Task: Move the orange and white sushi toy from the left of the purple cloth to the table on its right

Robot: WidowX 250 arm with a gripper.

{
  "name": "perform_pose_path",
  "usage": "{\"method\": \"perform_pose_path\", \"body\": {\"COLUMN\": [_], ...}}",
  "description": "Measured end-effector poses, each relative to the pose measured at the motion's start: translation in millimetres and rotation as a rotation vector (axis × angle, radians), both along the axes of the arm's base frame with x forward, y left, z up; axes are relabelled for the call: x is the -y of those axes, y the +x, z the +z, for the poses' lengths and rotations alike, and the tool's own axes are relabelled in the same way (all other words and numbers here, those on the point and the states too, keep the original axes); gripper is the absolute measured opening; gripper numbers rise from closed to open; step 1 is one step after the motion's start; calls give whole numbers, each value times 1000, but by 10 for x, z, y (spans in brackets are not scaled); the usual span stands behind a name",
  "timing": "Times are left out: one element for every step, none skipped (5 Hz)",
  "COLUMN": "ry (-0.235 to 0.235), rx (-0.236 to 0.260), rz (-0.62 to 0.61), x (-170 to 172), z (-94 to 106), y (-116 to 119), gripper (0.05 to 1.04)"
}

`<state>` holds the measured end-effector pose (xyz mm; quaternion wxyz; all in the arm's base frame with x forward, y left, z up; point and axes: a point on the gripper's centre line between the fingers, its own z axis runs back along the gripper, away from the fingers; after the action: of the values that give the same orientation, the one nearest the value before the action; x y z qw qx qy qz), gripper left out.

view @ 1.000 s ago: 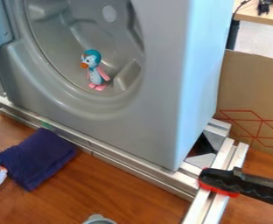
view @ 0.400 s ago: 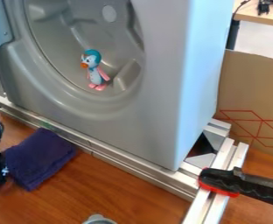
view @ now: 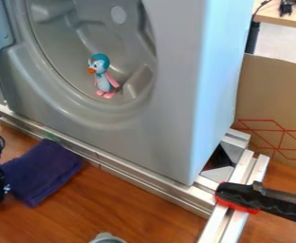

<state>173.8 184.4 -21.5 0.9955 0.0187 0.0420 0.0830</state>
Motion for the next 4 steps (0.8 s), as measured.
{"method": "perform_pose_path", "body": {"ry": [52,31,-18,-78], "rx": [36,85,120,96], "rz": [19,3,-50,-120], "x": [8,209,447,716], "z": [507,973,1461,1482], "y": [-25,-23,55,122], "gripper": [614,614,614,614]}}
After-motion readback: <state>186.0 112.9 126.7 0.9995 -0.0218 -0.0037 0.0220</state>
